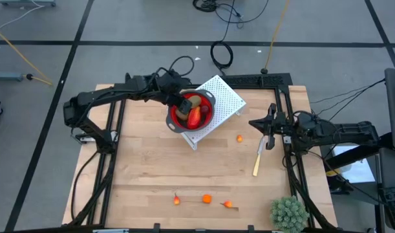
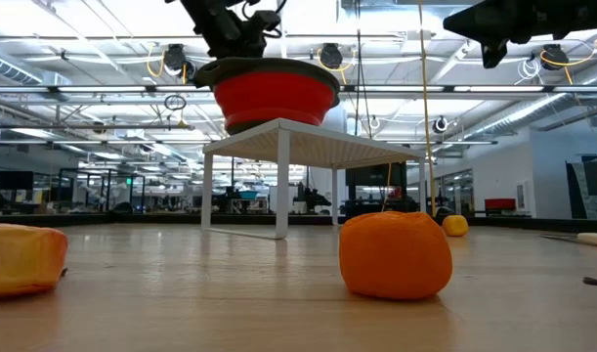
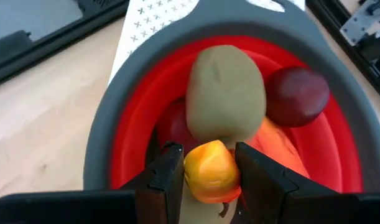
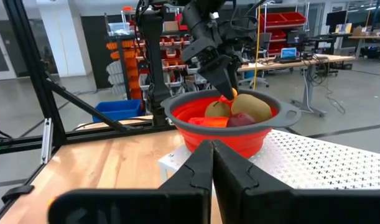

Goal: Pick & Place Fruit
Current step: Put the top left peach into the red strainer bowl on the shelf

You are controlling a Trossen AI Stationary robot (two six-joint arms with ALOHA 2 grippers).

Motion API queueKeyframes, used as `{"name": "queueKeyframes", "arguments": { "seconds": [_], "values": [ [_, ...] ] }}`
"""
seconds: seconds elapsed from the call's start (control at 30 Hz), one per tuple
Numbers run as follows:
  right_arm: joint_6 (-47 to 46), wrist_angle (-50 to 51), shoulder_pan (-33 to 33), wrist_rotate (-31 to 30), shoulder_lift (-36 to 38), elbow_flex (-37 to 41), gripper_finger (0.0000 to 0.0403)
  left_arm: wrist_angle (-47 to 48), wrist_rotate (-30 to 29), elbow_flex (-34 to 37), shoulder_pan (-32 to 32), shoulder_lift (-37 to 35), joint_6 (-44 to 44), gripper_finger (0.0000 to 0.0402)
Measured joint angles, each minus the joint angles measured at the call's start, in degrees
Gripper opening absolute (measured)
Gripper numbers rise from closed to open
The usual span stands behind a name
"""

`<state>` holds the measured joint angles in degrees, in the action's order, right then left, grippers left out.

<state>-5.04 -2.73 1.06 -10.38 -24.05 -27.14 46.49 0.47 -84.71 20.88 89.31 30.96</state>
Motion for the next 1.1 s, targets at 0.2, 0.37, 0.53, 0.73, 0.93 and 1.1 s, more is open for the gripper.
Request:
{"name": "queueKeyframes", "arguments": {
  "seconds": [0.2, 0.37, 0.53, 0.73, 0.93, 1.1],
  "values": [
    [-0.3, 0.0, 0.0, 0.0, 0.0, 0.0, 0.0000, 0.2, -0.5, 0.0, 0.0, 0.0, 3.1, 0.0131],
    [-0.3, 0.0, 0.0, 0.0, 0.0, 0.0, 0.0000, 0.1, -0.5, 0.0, 0.0, 0.0, 3.5, 0.0131],
    [-0.3, 0.0, 0.0, 0.0, 0.0, 0.0, 0.0000, 0.0, -0.5, 0.0, 0.0, 0.0, 1.1, 0.0132],
    [-0.3, 0.0, 0.0, 0.0, 0.0, 0.0, 0.0000, 0.0, -0.6, 0.0, 0.0, 0.0, 0.2, 0.0150],
    [-0.3, 0.0, 0.0, 0.0, 0.0, 0.0, 0.0000, 0.0, -0.6, 0.0, 0.0, 0.0, -2.4, 0.0209],
    [-0.3, 0.0, 0.0, 0.0, 0.0, 0.0, 0.0000, 0.0, -0.4, 0.0, 0.3, -0.6, -2.2, 0.0249]
  ]
}}
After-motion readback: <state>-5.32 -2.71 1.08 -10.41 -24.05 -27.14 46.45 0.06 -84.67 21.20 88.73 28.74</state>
